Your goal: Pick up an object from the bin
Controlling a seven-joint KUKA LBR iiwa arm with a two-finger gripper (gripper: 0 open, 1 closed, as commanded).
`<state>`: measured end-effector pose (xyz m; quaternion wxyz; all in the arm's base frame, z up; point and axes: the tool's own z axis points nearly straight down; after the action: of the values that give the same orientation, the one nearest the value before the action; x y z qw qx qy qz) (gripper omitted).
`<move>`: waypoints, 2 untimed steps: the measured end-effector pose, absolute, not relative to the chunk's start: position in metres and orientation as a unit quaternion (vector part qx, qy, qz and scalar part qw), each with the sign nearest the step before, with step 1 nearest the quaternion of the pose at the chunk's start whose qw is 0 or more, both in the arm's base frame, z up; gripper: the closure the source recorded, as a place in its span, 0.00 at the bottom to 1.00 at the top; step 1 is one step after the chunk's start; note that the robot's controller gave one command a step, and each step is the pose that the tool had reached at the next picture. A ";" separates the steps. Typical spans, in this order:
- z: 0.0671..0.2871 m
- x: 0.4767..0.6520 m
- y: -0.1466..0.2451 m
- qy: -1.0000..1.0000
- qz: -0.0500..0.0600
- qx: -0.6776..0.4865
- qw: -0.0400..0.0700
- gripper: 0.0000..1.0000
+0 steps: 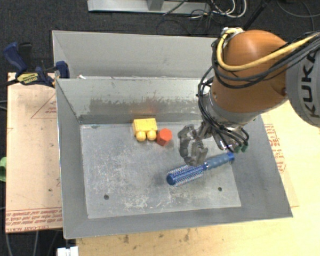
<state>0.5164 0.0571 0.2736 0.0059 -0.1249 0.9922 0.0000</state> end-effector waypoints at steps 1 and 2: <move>0.151 0.504 0.077 0.998 0.001 -0.064 -0.004 1.00; 0.352 0.497 0.085 0.999 0.001 -0.034 0.006 1.00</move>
Offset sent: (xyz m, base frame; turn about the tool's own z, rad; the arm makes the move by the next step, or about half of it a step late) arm -0.0103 0.0189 -0.1177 0.1241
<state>0.4973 0.0850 0.3522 0.0063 -0.0339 0.9994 0.0011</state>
